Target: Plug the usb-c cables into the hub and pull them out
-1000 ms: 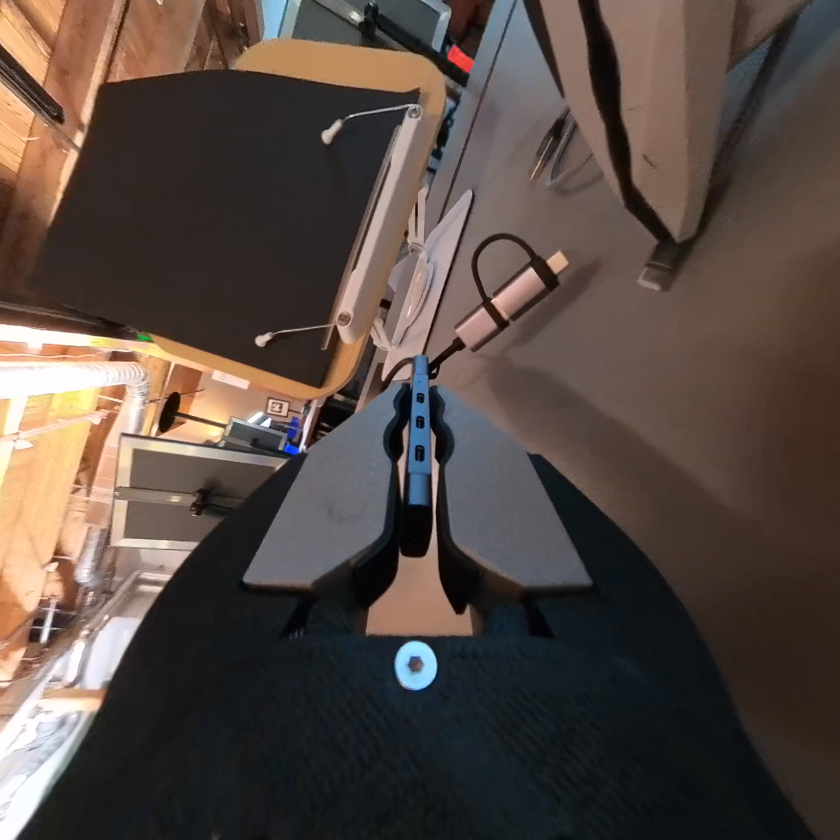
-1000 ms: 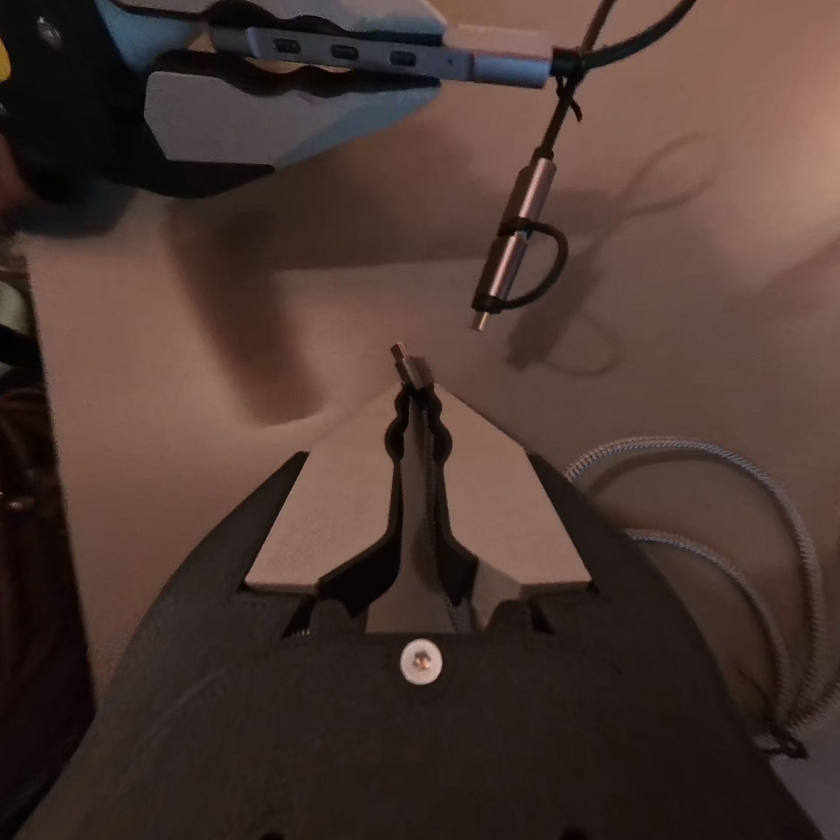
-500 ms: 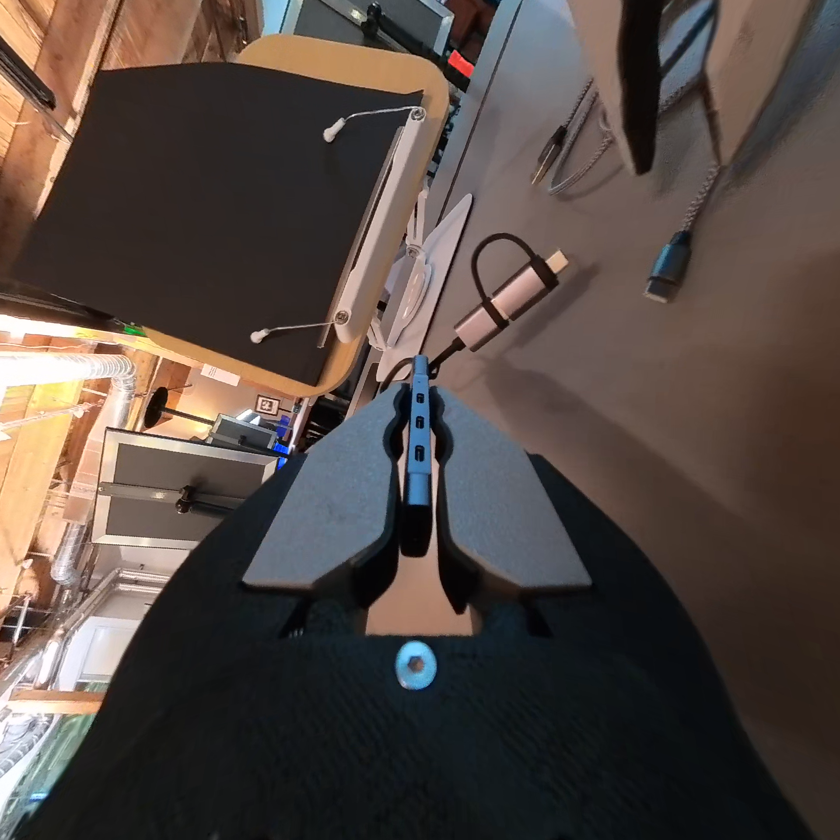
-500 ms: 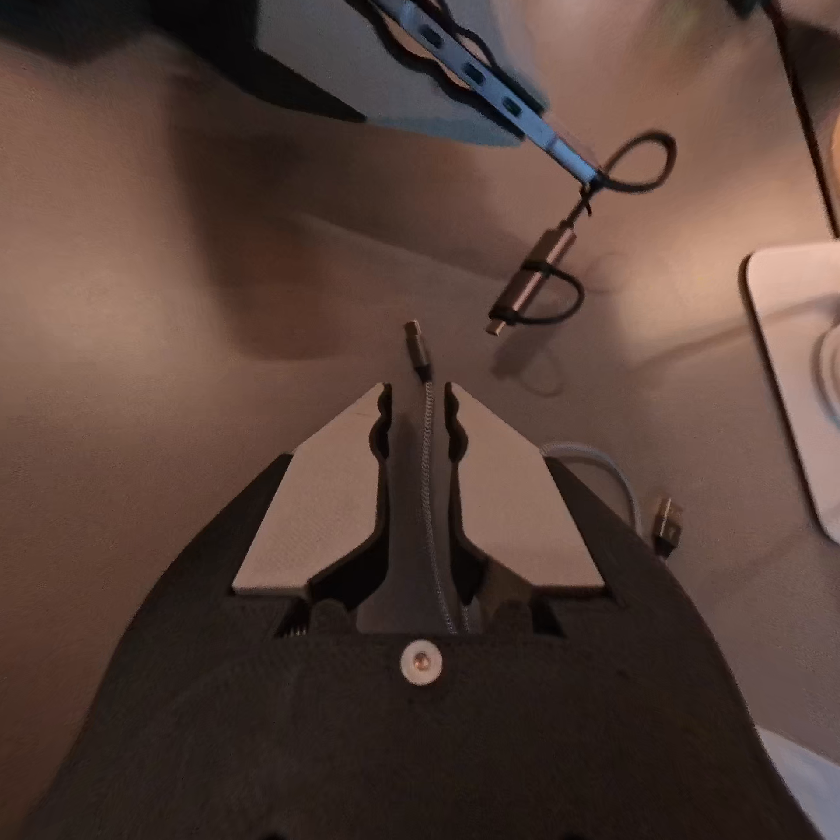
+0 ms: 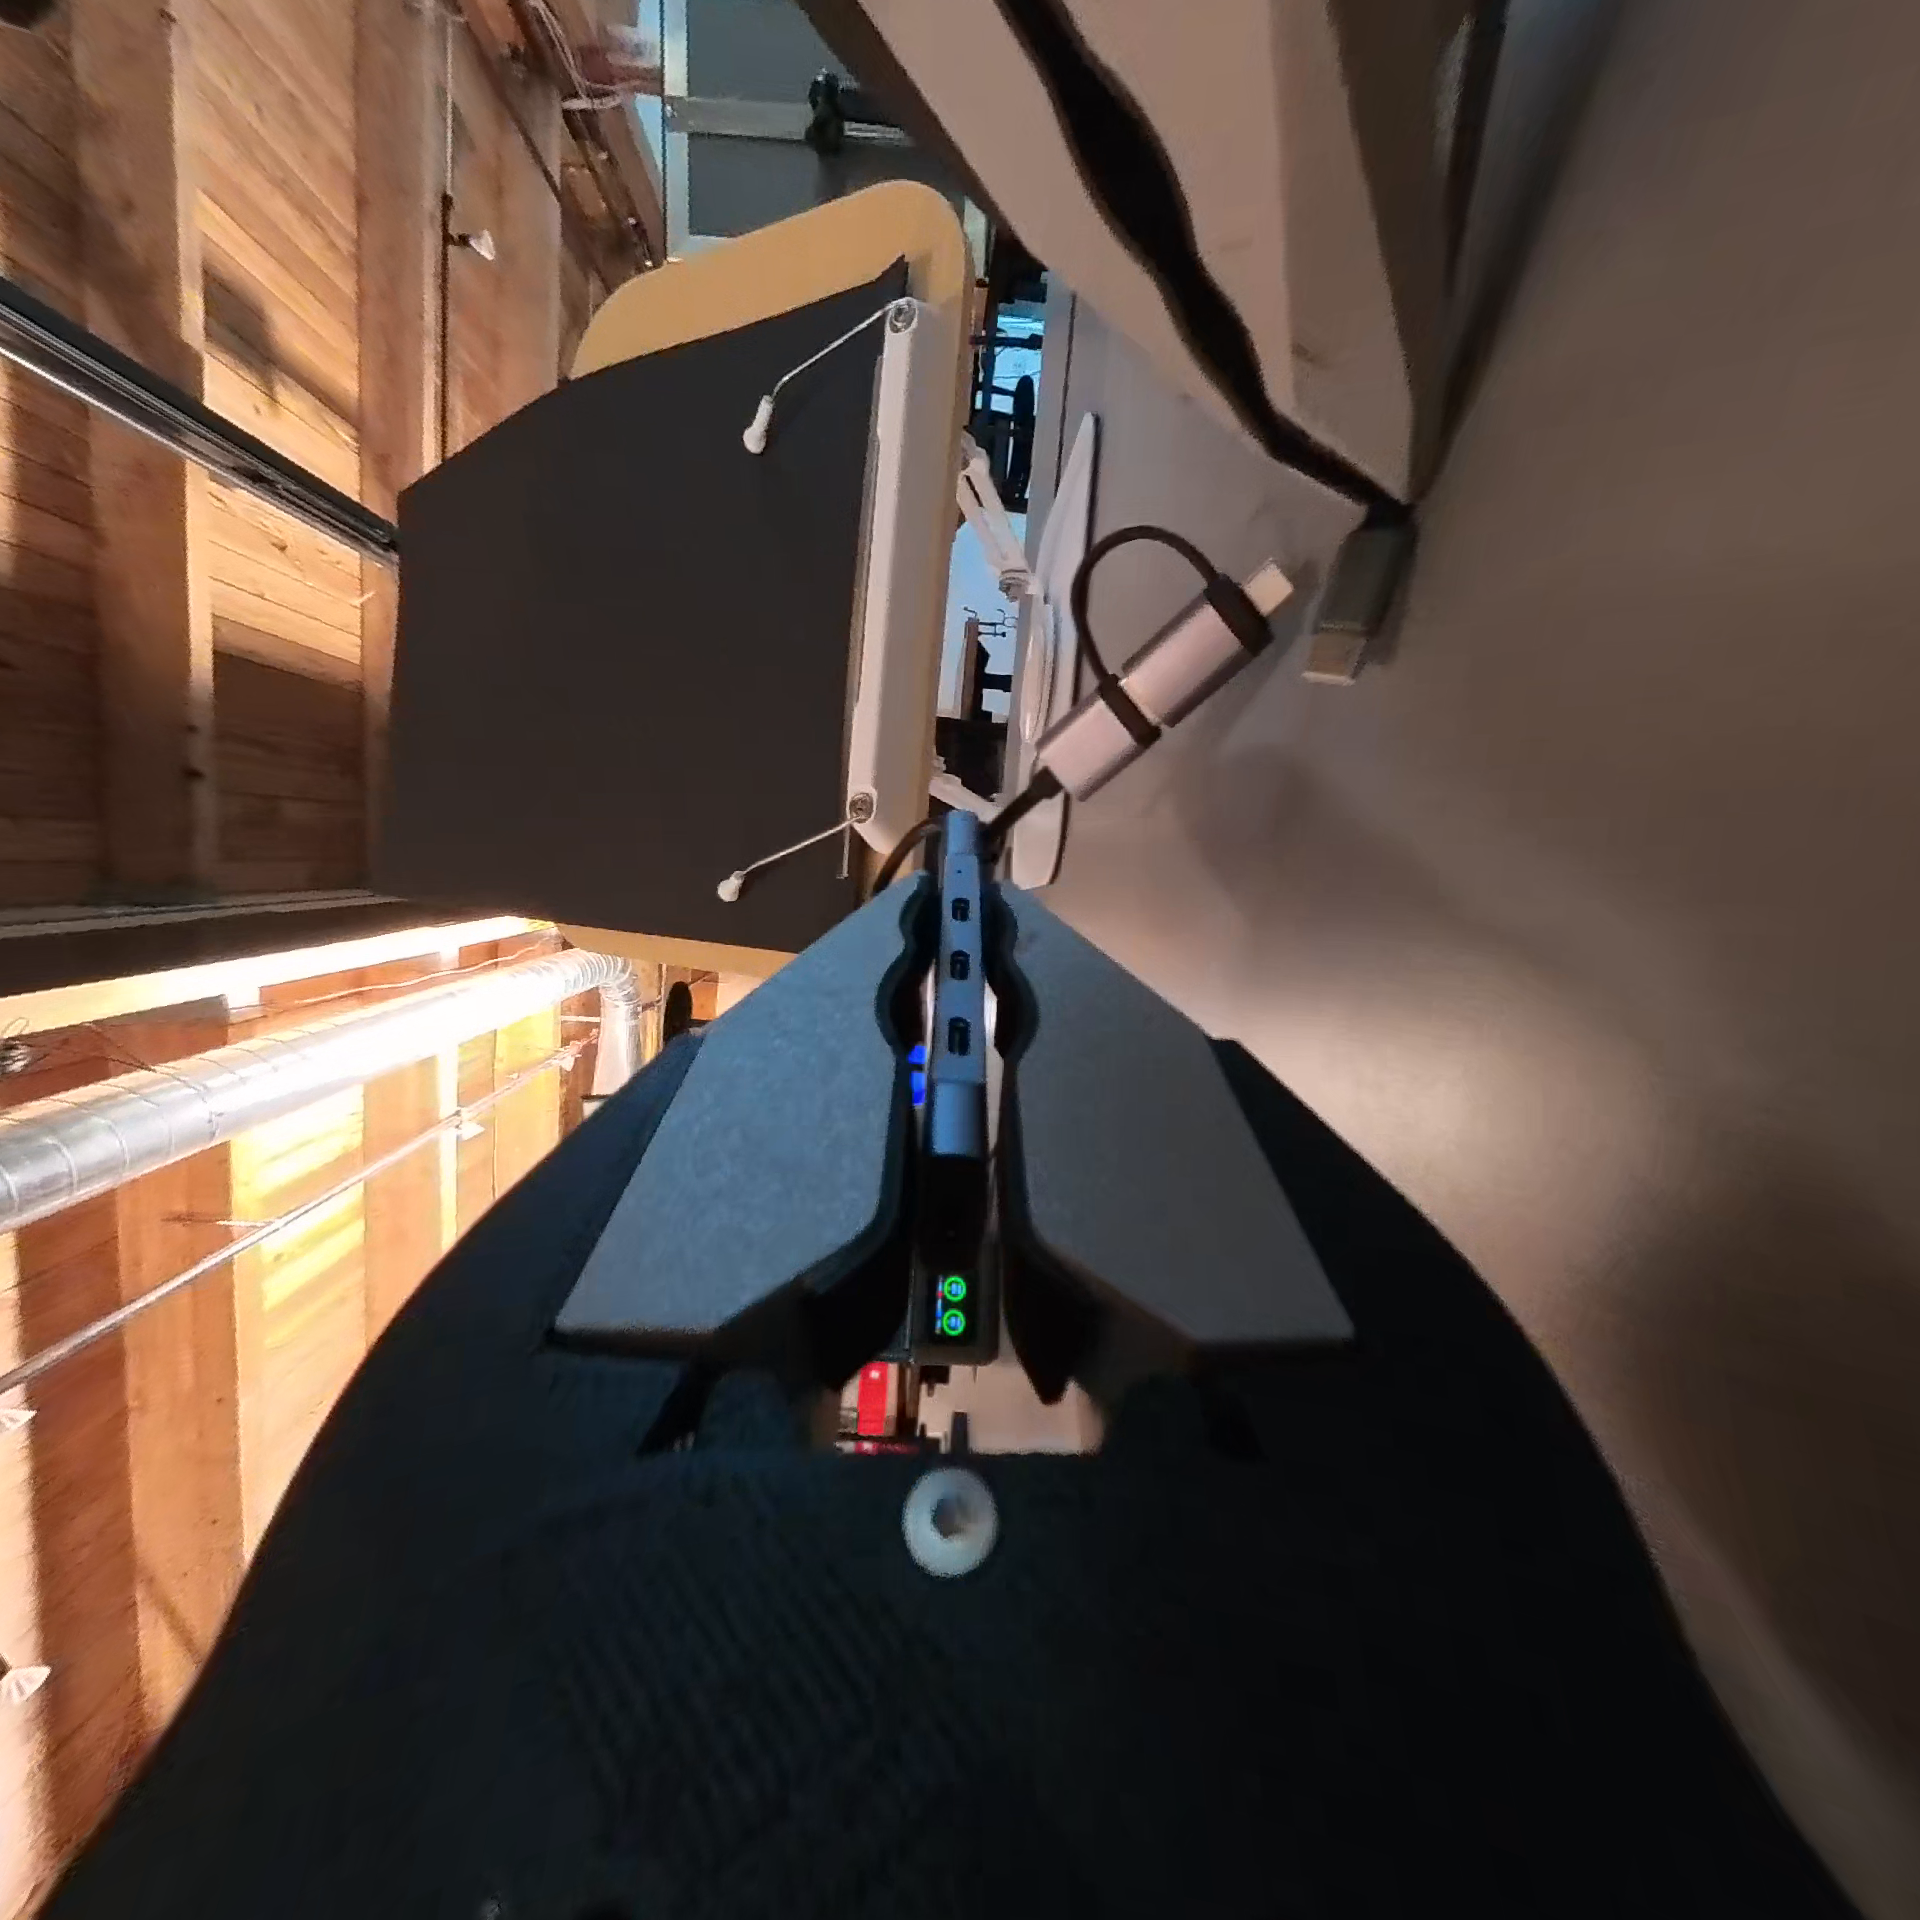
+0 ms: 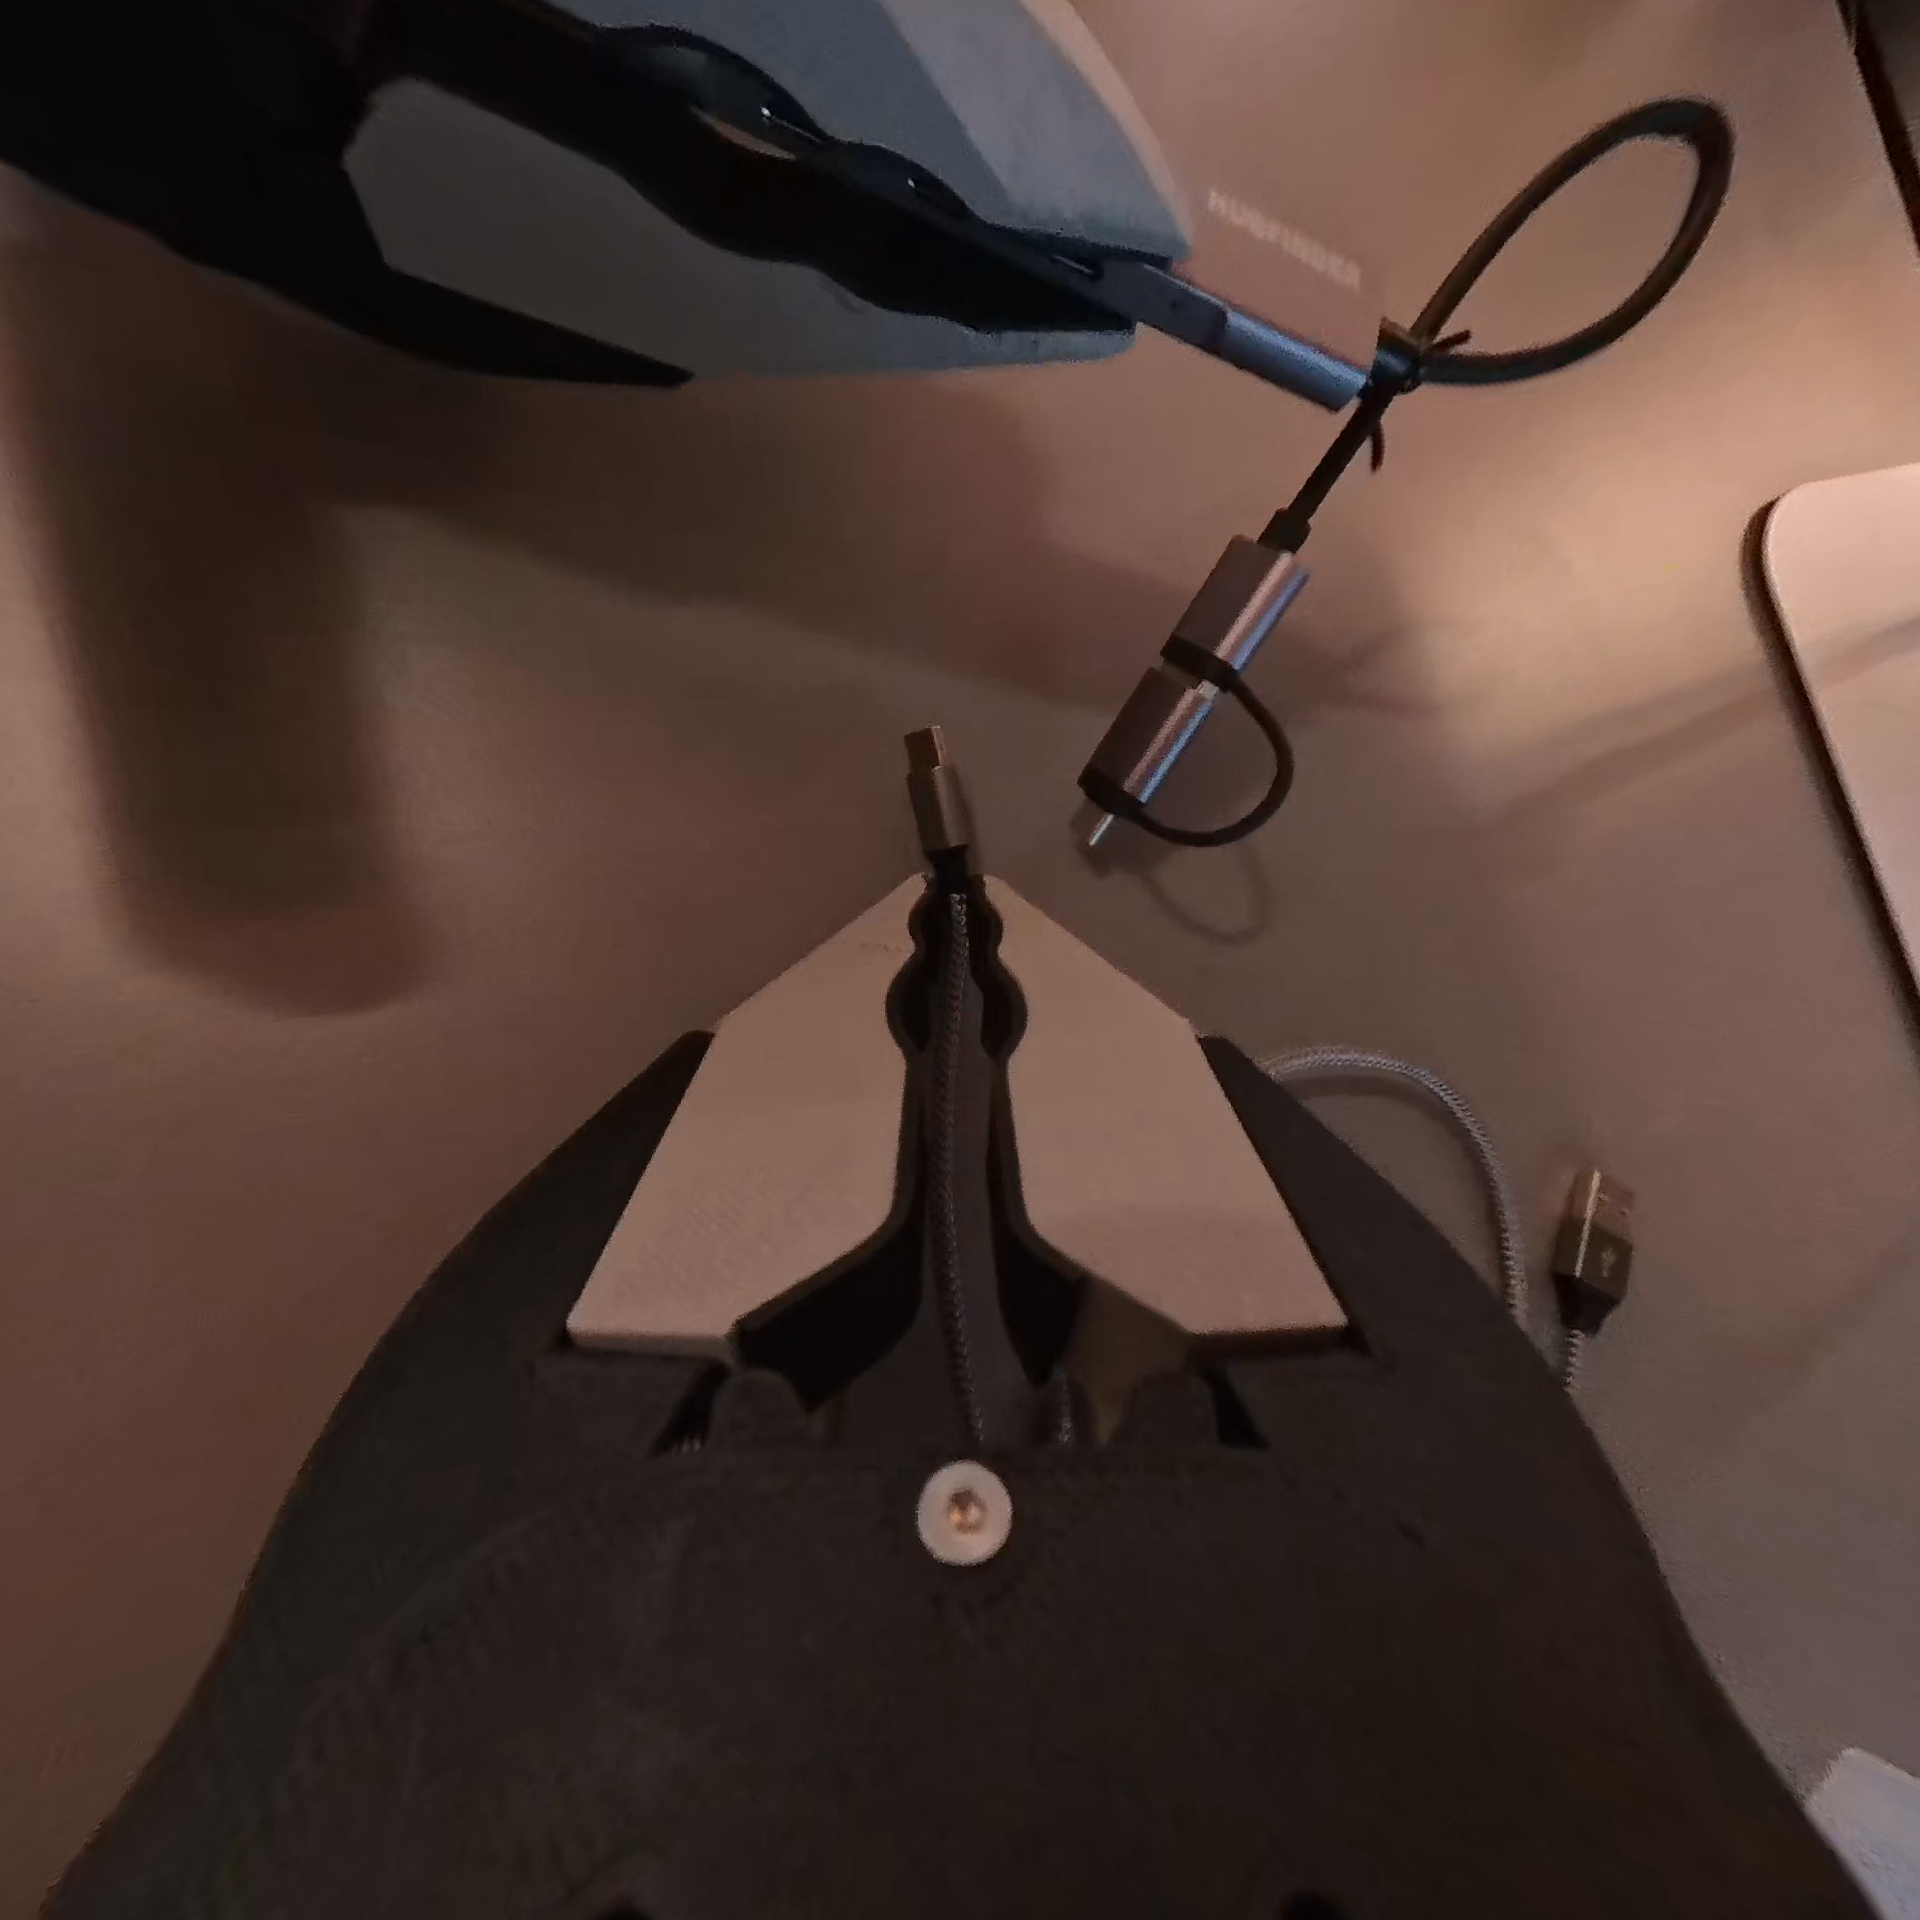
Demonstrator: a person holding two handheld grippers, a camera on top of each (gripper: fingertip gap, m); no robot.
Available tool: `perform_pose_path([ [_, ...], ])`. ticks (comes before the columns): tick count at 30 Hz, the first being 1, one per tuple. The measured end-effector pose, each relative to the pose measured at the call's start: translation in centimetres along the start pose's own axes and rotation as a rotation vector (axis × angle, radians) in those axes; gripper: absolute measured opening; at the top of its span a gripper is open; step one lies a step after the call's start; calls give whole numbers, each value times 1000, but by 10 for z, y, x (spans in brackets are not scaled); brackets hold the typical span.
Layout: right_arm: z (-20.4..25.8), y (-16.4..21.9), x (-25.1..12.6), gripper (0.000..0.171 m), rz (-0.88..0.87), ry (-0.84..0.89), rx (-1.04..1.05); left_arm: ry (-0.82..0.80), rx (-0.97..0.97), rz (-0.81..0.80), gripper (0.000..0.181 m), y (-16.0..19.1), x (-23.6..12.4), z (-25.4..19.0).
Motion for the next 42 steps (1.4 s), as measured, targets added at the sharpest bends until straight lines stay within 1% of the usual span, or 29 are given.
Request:
perform_pose_path([
  [1,-1,-1,0,2,1,-12,26,-7,-4,2,5,0,0,1],
  [3,-2,-2,0,2,-3,-58,89,-22,-16,-1,5,0,0,3],
  [5,-3,-8,-5,1,-46,-118,163,-16,-37,-7,5,0,-1,4],
  [10,-11,-21,-21,0,-194,-233,341,80,-92,-36,5,0,0,0],
  [13,-13,-22,-22,0,-217,-296,424,107,-110,-38,5,0,1,-1],
  [15,-14,-20,-21,1,-215,-299,448,139,-129,-51,5,-2,-1,-2],
  [17,-14,-17,-19,0,-181,-263,433,151,-147,-61,6,-3,-2,-2],
  [21,-13,-5,-7,0,-28,-143,354,150,-185,-55,6,-1,-1,1],
  [26,-2,-7,2,1,22,-110,252,163,-239,-83,6,-1,-4,4],
  [28,0,-9,1,1,9,-108,229,168,-249,-91,6,-1,-5,5],
  [31,3,-13,-6,17,-39,-116,178,173,-270,-94,6,-1,-6,6],
  [33,6,-20,-13,27,-106,-101,125,192,-300,-110,6,0,-7,8],
  [36,15,-28,-20,29,-179,-123,79,203,-309,-103,6,0,-7,8],
  [39,6,-30,-20,31,-182,4,80,211,-293,-111,6,-1,-7,7],
  [42,3,-33,-18,31,-174,133,19,199,-295,-135,6,-7,-9,8],
])
Point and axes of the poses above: each gripper's, where its closed fingertips meet, x out along the fingers, y out of its underside, z = x × y across the jaws, the point moved 9 cm from there along -x, back along the fingers, and after that the axes turned 4 degrees about z, right-handed, at the moved point
